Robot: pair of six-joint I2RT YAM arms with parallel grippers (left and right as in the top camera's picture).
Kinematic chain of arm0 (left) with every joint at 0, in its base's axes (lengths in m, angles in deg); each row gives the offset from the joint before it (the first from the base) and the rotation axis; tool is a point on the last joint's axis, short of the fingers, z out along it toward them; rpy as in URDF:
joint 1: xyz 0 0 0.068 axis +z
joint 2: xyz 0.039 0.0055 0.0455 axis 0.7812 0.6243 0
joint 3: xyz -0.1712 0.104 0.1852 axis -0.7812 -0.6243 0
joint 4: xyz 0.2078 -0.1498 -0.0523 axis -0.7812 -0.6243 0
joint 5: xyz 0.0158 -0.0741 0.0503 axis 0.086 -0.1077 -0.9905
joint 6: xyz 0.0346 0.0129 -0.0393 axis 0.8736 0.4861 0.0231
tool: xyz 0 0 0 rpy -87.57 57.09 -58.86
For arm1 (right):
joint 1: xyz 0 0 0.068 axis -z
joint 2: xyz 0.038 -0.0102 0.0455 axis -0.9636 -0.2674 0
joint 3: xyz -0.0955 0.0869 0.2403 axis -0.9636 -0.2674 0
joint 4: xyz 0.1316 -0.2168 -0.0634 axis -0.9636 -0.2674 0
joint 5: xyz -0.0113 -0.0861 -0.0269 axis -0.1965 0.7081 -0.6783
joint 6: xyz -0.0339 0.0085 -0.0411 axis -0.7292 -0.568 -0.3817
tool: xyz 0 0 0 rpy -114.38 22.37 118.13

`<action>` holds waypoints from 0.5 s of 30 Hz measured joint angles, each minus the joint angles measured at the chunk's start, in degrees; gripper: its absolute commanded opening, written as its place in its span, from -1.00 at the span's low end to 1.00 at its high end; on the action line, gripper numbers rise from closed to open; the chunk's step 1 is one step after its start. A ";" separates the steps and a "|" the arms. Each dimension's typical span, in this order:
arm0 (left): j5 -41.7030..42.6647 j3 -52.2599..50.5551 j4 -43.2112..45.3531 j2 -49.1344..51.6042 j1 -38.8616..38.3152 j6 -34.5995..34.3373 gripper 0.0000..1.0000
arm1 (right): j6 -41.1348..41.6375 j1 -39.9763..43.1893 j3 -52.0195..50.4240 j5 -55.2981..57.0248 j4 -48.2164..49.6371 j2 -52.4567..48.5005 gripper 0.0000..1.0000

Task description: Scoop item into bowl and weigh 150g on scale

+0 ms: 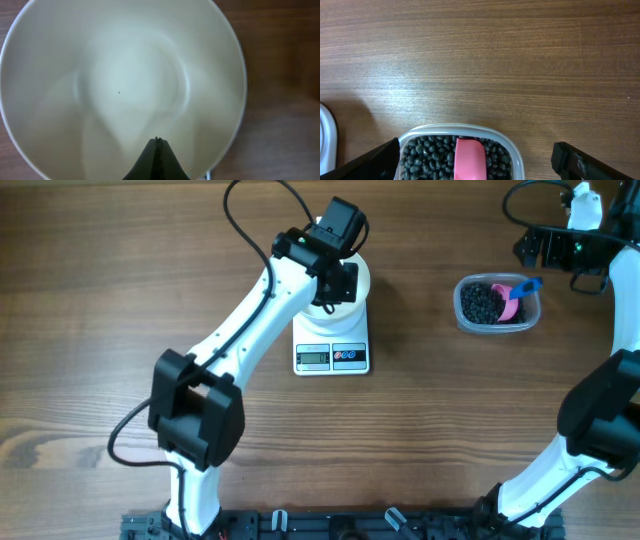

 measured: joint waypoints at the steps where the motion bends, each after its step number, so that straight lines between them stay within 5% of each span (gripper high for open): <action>1: -0.61 0.00 0.37 0.72 0.00 0.00 -0.90 | 0.00 0.00 0.00 0.00 0.00 0.00 1.00; 15: 4.83 0.00 -5.40 4.17 -0.11 -0.02 -0.84 | 0.02 0.00 0.00 0.00 0.00 -0.04 1.00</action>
